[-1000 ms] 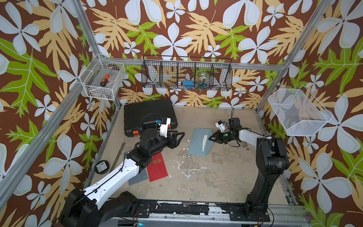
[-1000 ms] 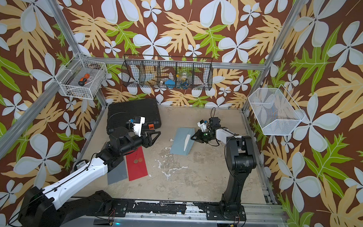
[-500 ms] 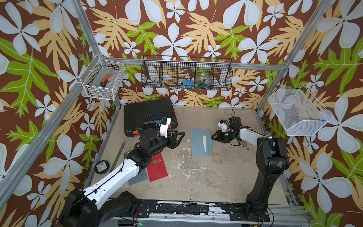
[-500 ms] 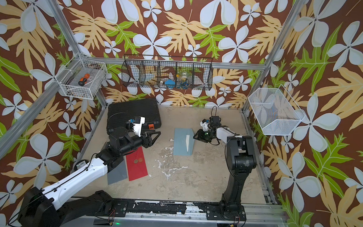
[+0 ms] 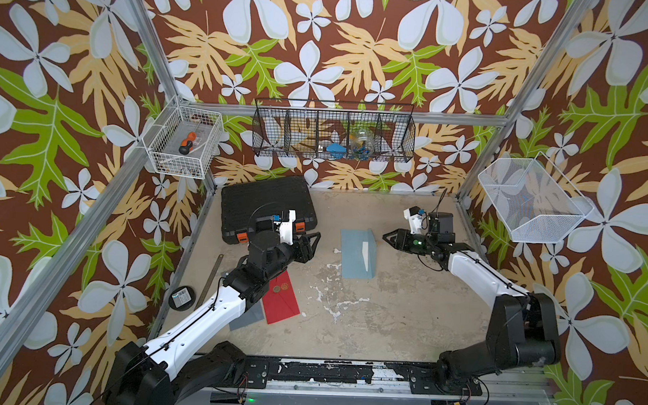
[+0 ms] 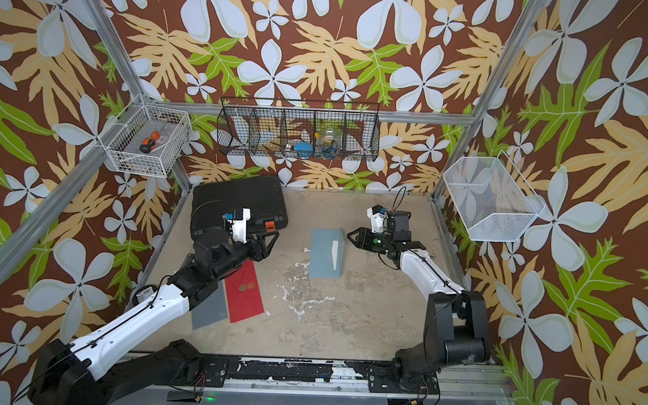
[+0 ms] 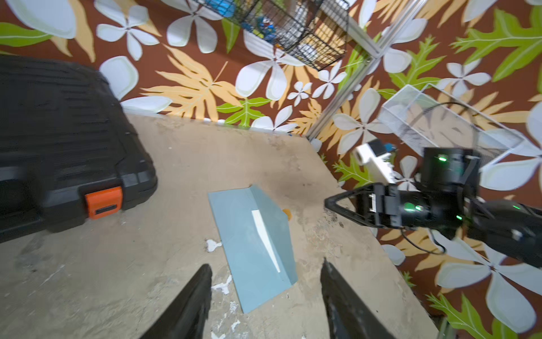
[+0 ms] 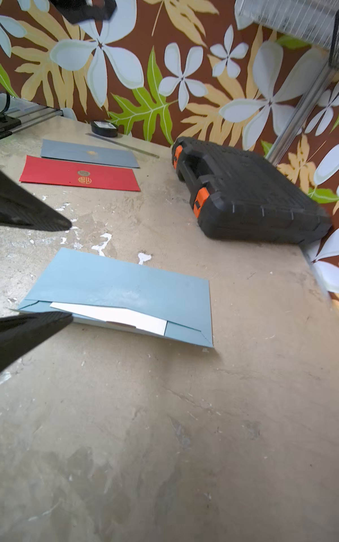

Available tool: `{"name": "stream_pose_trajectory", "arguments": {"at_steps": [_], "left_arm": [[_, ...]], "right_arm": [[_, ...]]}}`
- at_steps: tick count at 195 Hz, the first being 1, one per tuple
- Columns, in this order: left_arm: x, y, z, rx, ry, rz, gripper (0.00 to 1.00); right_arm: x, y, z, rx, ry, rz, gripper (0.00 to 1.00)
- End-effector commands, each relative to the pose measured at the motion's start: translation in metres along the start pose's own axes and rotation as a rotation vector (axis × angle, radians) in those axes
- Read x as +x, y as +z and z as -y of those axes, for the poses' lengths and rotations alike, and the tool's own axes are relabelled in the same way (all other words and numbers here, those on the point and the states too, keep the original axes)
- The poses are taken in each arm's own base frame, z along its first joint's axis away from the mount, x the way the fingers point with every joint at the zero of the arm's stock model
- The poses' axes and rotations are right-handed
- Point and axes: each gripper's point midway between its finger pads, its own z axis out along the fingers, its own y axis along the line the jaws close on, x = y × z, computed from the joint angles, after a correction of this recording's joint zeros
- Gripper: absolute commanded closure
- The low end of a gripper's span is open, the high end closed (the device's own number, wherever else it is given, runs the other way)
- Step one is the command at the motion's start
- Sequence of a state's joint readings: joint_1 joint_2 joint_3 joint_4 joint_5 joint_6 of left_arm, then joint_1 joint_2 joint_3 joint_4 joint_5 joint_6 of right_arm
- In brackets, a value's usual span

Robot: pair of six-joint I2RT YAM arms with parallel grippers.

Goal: Open the envelope
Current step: Place the envelope at the center of the board, then move the envelope to the center of the board.

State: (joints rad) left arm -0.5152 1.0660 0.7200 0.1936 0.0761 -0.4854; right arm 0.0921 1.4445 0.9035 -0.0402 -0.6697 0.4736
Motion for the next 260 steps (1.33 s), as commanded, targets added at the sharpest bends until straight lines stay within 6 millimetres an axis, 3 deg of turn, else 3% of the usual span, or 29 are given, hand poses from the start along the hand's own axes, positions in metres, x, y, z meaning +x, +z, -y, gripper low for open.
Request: {"name": "stream_pose_trajectory", "arguments": {"at_steps": [1,21,45,74,107,148,189,260], "left_arm": [[0.008,-0.001,-0.030,-0.142,-0.061,0.005,0.39],[0.024,-0.004,-0.052,-0.224,-0.111,-0.011,0.34],[0.045,-0.010,-0.092,-0.315,-0.229,-0.033,0.31],[0.068,-0.022,-0.140,-0.375,-0.430,-0.066,0.30],[0.093,-0.036,-0.172,-0.498,-0.535,-0.087,0.27],[0.113,-0.047,-0.189,-0.584,-0.550,-0.114,0.21],[0.120,-0.055,-0.200,-0.630,-0.532,-0.124,0.10],[0.134,-0.046,-0.199,-0.587,-0.536,-0.182,0.03]], "right_arm": [[-0.012,-0.013,-0.033,-0.123,-0.011,0.127,0.52],[0.005,-0.012,-0.059,-0.178,-0.063,0.100,0.52],[0.029,0.004,-0.089,-0.238,-0.101,0.045,0.51],[0.059,0.034,-0.123,-0.309,-0.130,-0.042,0.48],[0.098,0.075,-0.154,-0.351,-0.167,-0.183,0.39],[0.142,0.114,-0.171,-0.353,-0.176,-0.326,0.30],[0.172,0.130,-0.181,-0.371,-0.185,-0.406,0.23],[0.187,0.142,-0.173,-0.351,-0.155,-0.443,0.17]]}}
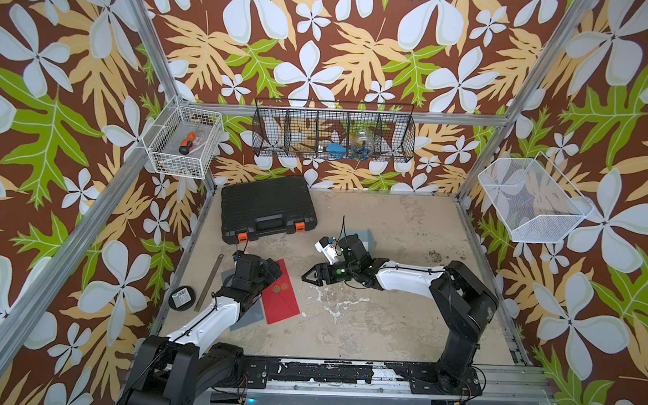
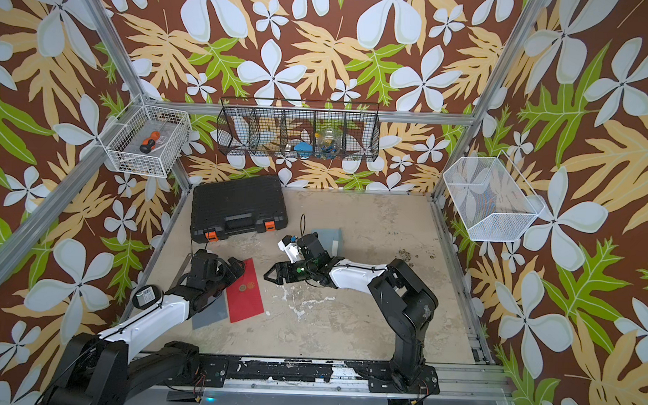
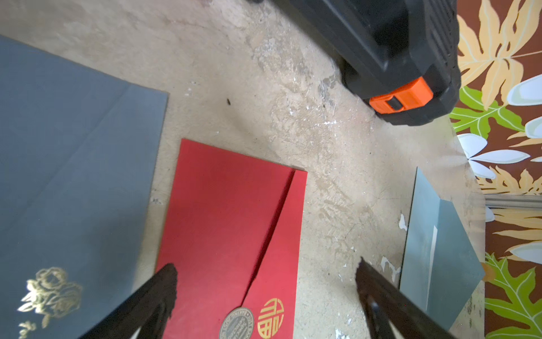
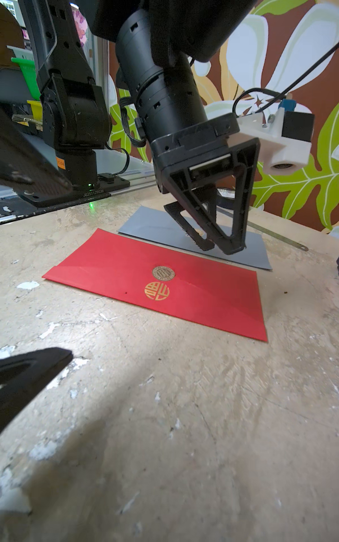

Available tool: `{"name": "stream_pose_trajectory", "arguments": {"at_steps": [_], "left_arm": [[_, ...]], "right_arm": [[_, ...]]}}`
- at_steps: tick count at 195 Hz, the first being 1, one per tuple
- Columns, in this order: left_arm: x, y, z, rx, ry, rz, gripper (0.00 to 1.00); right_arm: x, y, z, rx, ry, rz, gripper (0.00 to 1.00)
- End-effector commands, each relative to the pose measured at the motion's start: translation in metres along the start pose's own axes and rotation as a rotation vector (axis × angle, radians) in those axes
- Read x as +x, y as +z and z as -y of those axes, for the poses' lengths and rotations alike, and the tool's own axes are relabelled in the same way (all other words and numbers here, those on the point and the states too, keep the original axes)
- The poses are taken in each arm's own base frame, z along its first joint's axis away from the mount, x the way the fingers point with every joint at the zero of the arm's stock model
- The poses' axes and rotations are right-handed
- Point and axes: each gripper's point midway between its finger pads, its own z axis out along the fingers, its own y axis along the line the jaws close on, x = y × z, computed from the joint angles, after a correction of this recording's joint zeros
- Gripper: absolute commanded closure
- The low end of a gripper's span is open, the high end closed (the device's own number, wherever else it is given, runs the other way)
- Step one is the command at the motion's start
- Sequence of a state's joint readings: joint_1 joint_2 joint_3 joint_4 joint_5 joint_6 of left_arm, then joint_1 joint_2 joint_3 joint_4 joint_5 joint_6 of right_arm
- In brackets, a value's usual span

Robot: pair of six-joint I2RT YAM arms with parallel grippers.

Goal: Open the envelope
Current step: Move the envelope to the center of the board.

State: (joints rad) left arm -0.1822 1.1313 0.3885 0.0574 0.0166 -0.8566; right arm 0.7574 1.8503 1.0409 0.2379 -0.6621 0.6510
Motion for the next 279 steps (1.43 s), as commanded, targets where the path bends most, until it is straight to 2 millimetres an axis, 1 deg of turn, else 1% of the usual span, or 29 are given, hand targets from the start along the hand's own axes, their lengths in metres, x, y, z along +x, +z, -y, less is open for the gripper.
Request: {"name": "stream_pose_trajectory", "arguments": {"at_steps": [1,51,89,116,144,184,198,221,237,239,254,279], "left_arm": [[0.002,0.003,0.004,0.021,0.020,-0.020,0.03],[0.008,0.007,-0.005,-0.007,0.005,-0.032,0.00],[0.013,0.008,-0.011,-0.021,0.008,-0.045,0.00],[0.018,0.010,-0.005,0.018,0.021,-0.072,0.00],[0.030,0.015,0.002,0.049,0.035,-0.132,0.00],[0.058,0.021,0.034,0.119,0.099,-0.223,0.00],[0.059,0.018,0.039,0.135,0.084,-0.219,0.00],[0.047,0.004,0.053,0.186,0.077,-0.169,0.00],[0.042,-0.008,0.060,0.207,0.089,-0.158,0.00],[0.040,-0.012,0.063,0.224,0.090,-0.147,0.00],[0.045,-0.020,0.062,0.241,0.085,-0.165,0.00],[0.062,-0.027,0.049,0.242,0.055,-0.224,0.01]], "right_arm": [[-0.001,0.001,-0.001,-0.010,0.008,0.007,0.17],[-0.001,0.001,0.002,-0.001,0.027,0.016,0.17],[0.001,0.001,0.005,0.003,0.040,0.019,0.17],[0.000,-0.002,0.008,0.031,0.036,0.032,0.17],[0.001,-0.009,0.013,0.056,0.042,0.050,0.16],[0.008,-0.016,0.029,0.072,0.112,0.062,0.16],[0.010,-0.017,0.031,0.067,0.137,0.073,0.16],[0.012,-0.013,0.036,0.067,0.173,0.073,0.17],[0.013,-0.012,0.035,0.050,0.194,0.073,0.17],[0.013,-0.012,0.034,0.044,0.199,0.075,0.17],[0.013,-0.013,0.034,0.038,0.209,0.085,0.17],[0.015,-0.014,0.029,0.022,0.220,0.085,0.17]]}}
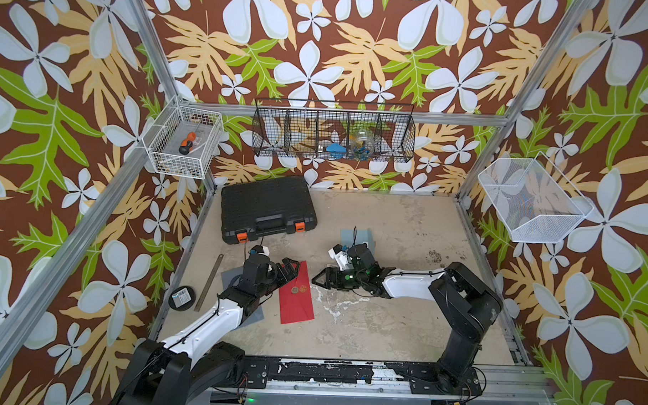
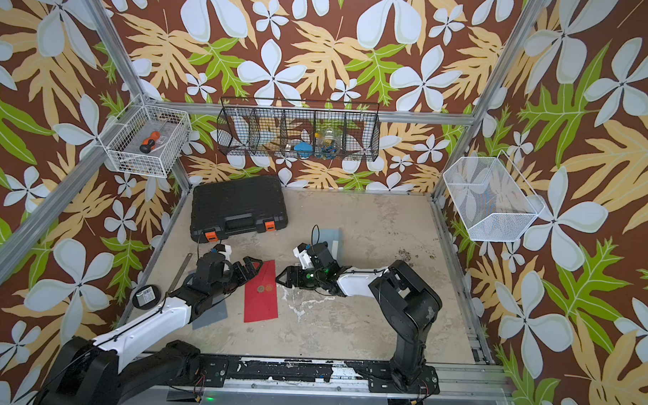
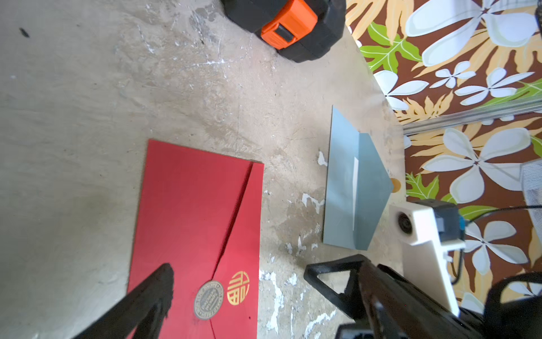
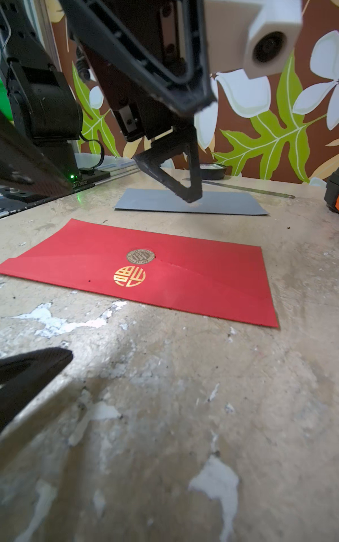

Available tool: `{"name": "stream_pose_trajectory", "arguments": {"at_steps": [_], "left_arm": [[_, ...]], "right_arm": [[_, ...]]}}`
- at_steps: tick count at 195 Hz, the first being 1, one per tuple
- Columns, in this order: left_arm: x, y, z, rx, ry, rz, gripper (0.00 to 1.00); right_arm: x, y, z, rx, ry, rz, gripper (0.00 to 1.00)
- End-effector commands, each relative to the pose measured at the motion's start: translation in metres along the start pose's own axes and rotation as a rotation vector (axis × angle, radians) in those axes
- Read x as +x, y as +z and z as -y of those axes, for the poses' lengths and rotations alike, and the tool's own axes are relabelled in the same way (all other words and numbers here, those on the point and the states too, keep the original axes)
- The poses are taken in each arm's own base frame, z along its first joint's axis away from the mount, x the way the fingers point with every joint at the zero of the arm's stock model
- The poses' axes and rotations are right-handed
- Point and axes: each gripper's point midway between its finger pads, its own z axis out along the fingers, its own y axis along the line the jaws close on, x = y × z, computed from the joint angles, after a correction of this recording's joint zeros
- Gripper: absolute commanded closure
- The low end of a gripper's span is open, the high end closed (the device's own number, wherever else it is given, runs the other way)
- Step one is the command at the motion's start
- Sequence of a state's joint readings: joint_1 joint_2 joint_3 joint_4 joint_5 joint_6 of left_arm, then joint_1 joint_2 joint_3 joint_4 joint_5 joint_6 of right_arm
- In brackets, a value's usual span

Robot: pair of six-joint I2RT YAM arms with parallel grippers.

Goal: Open the envelope
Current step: Move the envelope to the center of the board, then pick up the envelope from the center of the board.

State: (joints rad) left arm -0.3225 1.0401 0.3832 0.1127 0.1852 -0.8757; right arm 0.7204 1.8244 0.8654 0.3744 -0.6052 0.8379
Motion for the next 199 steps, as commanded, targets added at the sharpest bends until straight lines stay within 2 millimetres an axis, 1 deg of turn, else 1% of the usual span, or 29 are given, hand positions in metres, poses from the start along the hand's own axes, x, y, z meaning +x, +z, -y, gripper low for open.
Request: {"name": "stream_pose_trajectory", "arguments": {"at_steps": [1,35,50,73,103,132,147,169,189,199], "left_arm": [[0.024,-0.005,-0.014,-0.023,-0.045,-0.086,0.01],[0.058,-0.011,-0.029,-0.022,-0.129,-0.184,0.05],[0.067,-0.015,-0.035,-0.034,-0.155,-0.201,0.07],[0.071,-0.022,-0.044,-0.058,-0.174,-0.189,0.09],[0.078,-0.023,-0.040,-0.027,-0.169,-0.225,0.12],[0.087,-0.018,-0.043,-0.021,-0.167,-0.269,0.13],[0.092,-0.017,-0.050,-0.049,-0.168,-0.285,0.14],[0.095,-0.018,-0.069,-0.123,-0.166,-0.270,0.14],[0.097,-0.017,-0.075,-0.131,-0.178,-0.263,0.14],[0.098,-0.017,-0.078,-0.141,-0.176,-0.264,0.14]], "right_arm": [[-0.005,-0.001,-0.013,-0.048,0.009,0.025,0.17],[0.003,0.004,-0.017,-0.059,0.010,0.003,0.17],[0.004,0.006,-0.017,-0.059,0.015,-0.004,0.17],[0.003,0.009,-0.019,-0.071,0.016,-0.007,0.17],[0.003,0.018,-0.014,-0.072,0.039,-0.021,0.17],[0.005,0.023,-0.010,-0.076,0.062,-0.029,0.17],[0.009,0.025,-0.009,-0.071,0.069,-0.042,0.17],[0.016,0.027,0.001,-0.045,0.095,-0.058,0.17],[0.022,0.032,0.010,-0.031,0.114,-0.075,0.18],[0.024,0.035,0.010,-0.045,0.126,-0.088,0.19]]}}
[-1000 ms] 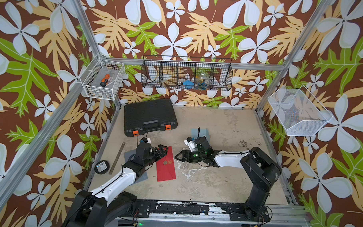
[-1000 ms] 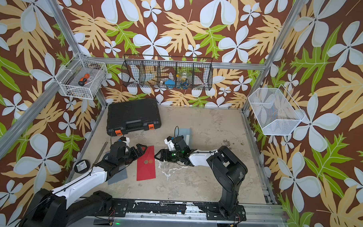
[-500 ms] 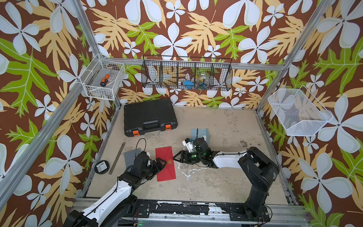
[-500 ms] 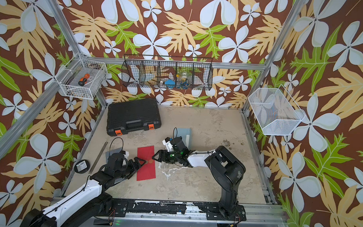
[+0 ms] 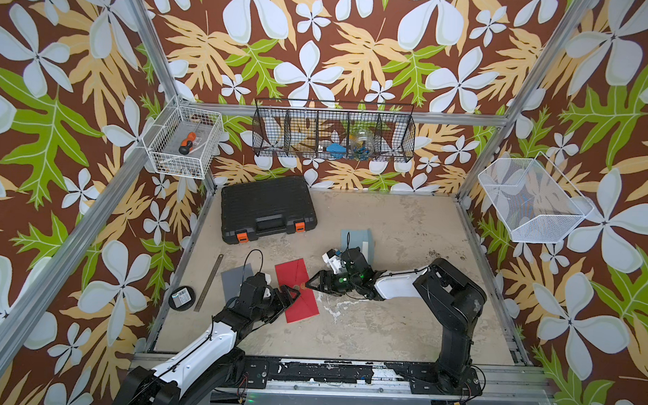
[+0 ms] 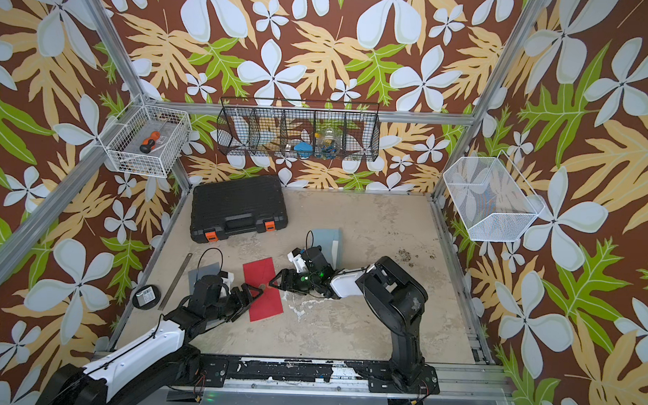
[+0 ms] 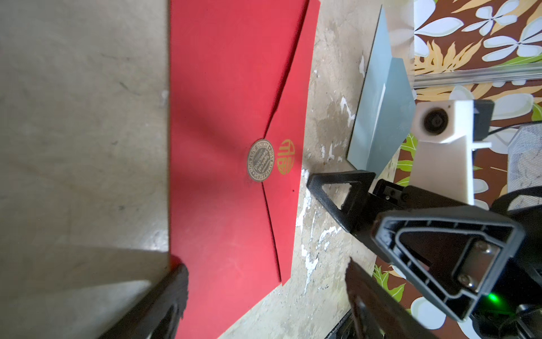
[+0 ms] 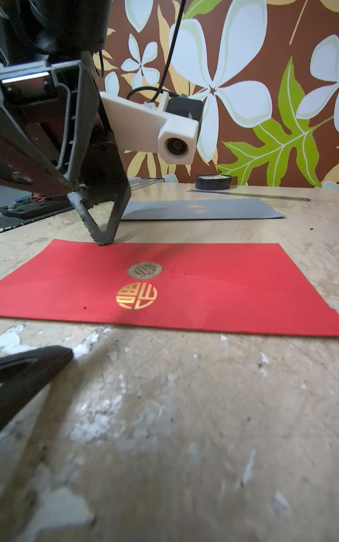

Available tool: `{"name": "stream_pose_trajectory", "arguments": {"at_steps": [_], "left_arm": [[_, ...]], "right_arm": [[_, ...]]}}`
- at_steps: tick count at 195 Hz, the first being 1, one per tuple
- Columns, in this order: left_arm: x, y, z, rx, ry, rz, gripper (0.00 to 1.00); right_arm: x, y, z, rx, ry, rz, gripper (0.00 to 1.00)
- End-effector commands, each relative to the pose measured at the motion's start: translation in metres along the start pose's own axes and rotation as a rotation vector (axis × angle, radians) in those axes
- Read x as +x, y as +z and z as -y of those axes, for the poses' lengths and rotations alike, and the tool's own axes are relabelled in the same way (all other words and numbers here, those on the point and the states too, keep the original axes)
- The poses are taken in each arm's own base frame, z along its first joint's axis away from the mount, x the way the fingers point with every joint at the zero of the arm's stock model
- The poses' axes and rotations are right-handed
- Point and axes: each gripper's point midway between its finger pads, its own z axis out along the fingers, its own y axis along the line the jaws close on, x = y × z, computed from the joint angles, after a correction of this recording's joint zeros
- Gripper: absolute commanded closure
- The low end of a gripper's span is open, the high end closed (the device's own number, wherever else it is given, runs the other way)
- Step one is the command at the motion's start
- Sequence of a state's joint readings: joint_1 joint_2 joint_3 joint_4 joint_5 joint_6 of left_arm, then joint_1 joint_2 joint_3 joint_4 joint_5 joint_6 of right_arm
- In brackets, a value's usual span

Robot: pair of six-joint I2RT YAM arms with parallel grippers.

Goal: Open the envelope
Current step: Pick up the envelope from the center of the board.

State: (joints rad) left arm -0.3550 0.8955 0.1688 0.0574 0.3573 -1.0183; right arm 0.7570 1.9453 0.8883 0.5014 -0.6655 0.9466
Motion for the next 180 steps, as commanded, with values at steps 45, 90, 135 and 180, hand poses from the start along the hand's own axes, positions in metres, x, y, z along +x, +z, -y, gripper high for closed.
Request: {"name": "stream_pose_trajectory", "arguments": {"at_steps": [45,90,135,180], "left_arm": [[0.012,0.002,-0.045,-0.174,-0.029,-0.029,0.14],[0.010,0.001,-0.041,-0.164,-0.023,-0.019,0.14],[-0.001,-0.009,-0.004,-0.067,0.003,0.005,0.14],[0.013,-0.013,0.006,-0.020,-0.030,-0.057,0.17]], "right_arm": [[0.010,0.011,0.015,0.015,0.069,-0.037,0.20],[0.005,0.007,-0.002,-0.052,0.073,-0.021,0.20],[-0.002,-0.007,0.005,0.062,0.043,0.032,0.19],[0.004,-0.008,0.004,0.045,0.066,0.017,0.19]]}}
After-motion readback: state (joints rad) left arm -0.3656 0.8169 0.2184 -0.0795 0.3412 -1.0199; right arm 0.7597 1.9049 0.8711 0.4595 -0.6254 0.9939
